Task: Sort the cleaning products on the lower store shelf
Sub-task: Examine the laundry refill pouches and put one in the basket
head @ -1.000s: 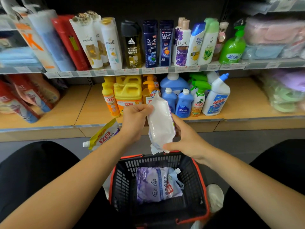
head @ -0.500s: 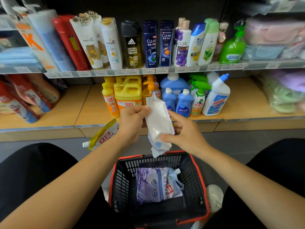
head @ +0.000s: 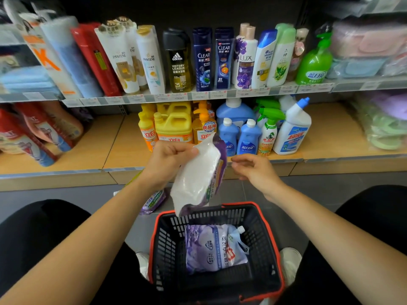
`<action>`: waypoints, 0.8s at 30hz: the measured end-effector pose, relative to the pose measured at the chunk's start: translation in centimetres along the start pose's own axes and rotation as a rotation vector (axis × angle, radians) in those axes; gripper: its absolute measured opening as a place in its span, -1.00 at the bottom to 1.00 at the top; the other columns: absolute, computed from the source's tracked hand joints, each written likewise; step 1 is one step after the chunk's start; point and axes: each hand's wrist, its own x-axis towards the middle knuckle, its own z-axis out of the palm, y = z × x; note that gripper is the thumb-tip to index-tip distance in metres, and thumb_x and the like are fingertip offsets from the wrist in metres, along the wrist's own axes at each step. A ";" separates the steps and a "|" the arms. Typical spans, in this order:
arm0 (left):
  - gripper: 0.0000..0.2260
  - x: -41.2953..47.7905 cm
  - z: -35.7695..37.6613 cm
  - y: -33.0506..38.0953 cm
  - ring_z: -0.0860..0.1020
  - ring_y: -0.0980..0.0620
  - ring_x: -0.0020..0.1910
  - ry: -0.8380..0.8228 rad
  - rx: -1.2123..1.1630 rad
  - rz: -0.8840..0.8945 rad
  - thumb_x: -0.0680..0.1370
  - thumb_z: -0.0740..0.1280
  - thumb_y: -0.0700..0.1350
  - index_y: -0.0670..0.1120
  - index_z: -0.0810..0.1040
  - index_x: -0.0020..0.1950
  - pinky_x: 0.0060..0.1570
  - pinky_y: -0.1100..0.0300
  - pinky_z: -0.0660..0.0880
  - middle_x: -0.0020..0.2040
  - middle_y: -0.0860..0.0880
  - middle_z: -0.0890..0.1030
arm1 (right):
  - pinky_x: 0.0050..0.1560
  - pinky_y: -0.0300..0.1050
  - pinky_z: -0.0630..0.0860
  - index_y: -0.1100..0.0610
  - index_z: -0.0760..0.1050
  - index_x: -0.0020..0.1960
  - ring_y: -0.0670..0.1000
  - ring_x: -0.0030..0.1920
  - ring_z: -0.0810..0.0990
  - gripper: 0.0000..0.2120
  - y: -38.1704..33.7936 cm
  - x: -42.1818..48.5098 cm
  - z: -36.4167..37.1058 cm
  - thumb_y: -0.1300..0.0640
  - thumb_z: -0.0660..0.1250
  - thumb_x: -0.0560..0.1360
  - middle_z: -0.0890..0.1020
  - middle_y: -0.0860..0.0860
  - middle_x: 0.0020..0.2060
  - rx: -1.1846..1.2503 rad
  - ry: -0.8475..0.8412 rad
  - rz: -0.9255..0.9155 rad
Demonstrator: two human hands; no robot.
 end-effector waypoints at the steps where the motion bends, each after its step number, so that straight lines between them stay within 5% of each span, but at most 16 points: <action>1: -0.88 0.0 -0.8 0.2 0.70 -0.16 -0.09 -0.026 0.016 0.013 0.55 0.41 -0.24 -0.16 0.74 0.01 -0.09 0.00 0.67 -0.04 -0.21 0.74 | 0.01 -0.16 0.61 0.04 0.59 0.15 -0.02 0.10 0.65 -0.77 1.0 0.6 -0.1 0.17 0.48 0.52 0.67 0.00 0.06 -0.020 -0.016 0.035; 4: -0.82 0.1 -2.8 0.7 0.65 -0.14 -0.12 -0.059 0.076 0.061 0.50 0.44 -0.16 -0.20 0.74 0.05 -0.16 0.07 0.60 -0.03 -0.30 0.71 | 0.27 0.05 0.51 0.02 0.48 0.19 0.01 0.26 0.55 -0.60 3.5 2.1 0.1 0.23 0.54 0.44 0.60 -0.01 0.18 0.030 -0.068 0.125; 9: -0.85 -0.6 -4.4 0.7 0.71 0.03 -0.20 -0.098 0.065 0.048 0.51 0.41 -0.18 -0.09 0.75 0.01 -0.29 0.24 0.60 -0.11 -0.11 0.75 | 0.17 0.06 0.57 0.00 0.35 0.40 0.07 0.21 0.64 -0.43 5.6 4.8 0.5 0.27 0.48 0.49 0.64 0.09 0.25 0.360 -0.167 0.247; 12: -0.86 -1.1 -5.4 0.6 0.71 0.05 -0.22 -0.091 0.091 0.031 0.51 0.41 -0.19 -0.10 0.76 -0.02 -0.32 0.26 0.59 -0.13 -0.10 0.75 | 0.19 0.03 0.57 -0.19 0.28 0.50 0.04 0.26 0.61 -0.26 5.9 5.9 1.4 0.30 0.48 0.49 0.55 -0.05 0.30 0.236 -0.394 0.238; 15: -0.86 -1.7 -6.6 0.4 0.70 0.00 -0.22 -0.075 0.111 0.014 0.50 0.42 -0.16 -0.12 0.76 -0.01 -0.33 0.23 0.59 -0.11 -0.16 0.75 | 0.19 0.01 0.55 -0.03 0.48 0.40 0.00 0.24 0.56 -0.47 5.6 6.8 3.1 0.33 0.44 0.51 0.57 0.01 0.30 0.005 -0.464 0.141; 19: -0.85 -2.2 -8.2 -0.1 0.70 0.01 -0.22 -0.028 0.115 -0.004 0.50 0.43 -0.13 -0.08 0.77 0.00 -0.33 0.24 0.57 -0.11 -0.14 0.75 | 0.04 -0.07 0.57 0.28 0.63 0.10 0.01 0.00 0.62 -0.81 5.7 7.9 3.4 0.38 0.44 0.49 0.69 0.16 0.04 -0.098 -0.491 0.082; 24: -0.85 -2.8 -11.2 -1.1 0.67 0.06 -0.09 -0.043 0.221 0.000 0.52 0.42 -0.15 -0.06 0.77 0.03 -0.12 0.19 0.58 -0.02 -0.07 0.75 | -0.07 -0.24 0.53 0.12 0.64 -0.11 -0.12 -0.13 0.62 -0.86 3.2 9.2 1.2 0.33 0.51 0.44 0.70 -0.06 -0.21 -0.188 -0.422 -0.010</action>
